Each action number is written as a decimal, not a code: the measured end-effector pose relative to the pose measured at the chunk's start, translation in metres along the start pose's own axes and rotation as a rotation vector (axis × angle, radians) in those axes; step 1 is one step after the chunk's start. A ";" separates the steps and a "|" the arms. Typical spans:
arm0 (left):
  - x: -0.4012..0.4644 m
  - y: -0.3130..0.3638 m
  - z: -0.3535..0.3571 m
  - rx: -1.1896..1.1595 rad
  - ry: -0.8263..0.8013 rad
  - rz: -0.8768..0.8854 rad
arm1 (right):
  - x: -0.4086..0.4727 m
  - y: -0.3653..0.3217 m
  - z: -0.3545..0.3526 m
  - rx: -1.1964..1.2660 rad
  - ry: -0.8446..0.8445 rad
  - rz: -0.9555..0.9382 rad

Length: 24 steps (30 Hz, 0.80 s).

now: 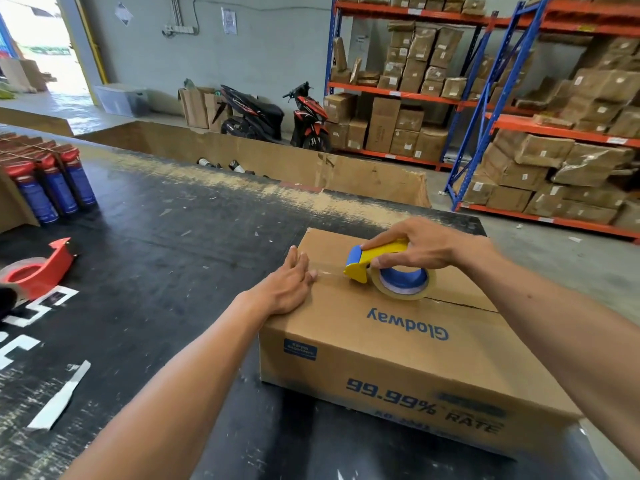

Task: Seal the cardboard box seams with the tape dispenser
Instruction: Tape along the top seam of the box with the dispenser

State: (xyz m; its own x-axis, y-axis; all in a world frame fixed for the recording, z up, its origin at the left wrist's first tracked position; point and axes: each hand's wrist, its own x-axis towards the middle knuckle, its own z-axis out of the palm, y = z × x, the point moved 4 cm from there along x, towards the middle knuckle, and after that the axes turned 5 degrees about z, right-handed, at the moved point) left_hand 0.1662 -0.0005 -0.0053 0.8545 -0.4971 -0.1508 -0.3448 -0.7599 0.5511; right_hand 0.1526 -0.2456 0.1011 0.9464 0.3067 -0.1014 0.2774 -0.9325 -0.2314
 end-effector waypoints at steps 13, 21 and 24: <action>0.008 0.054 0.008 0.533 0.055 0.147 | -0.045 0.031 -0.003 -0.061 -0.019 -0.029; 0.018 0.064 0.042 0.469 -0.030 0.179 | -0.044 0.024 0.003 -0.108 -0.028 -0.012; 0.019 0.064 0.041 0.469 -0.029 0.183 | -0.043 0.026 0.006 -0.123 0.042 -0.005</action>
State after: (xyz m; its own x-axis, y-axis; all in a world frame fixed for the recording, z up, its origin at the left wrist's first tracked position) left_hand 0.1442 -0.0756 -0.0064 0.7548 -0.6462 -0.1131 -0.6310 -0.7623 0.1440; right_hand 0.1177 -0.2816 0.0938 0.9502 0.3058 -0.0594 0.2981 -0.9480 -0.1113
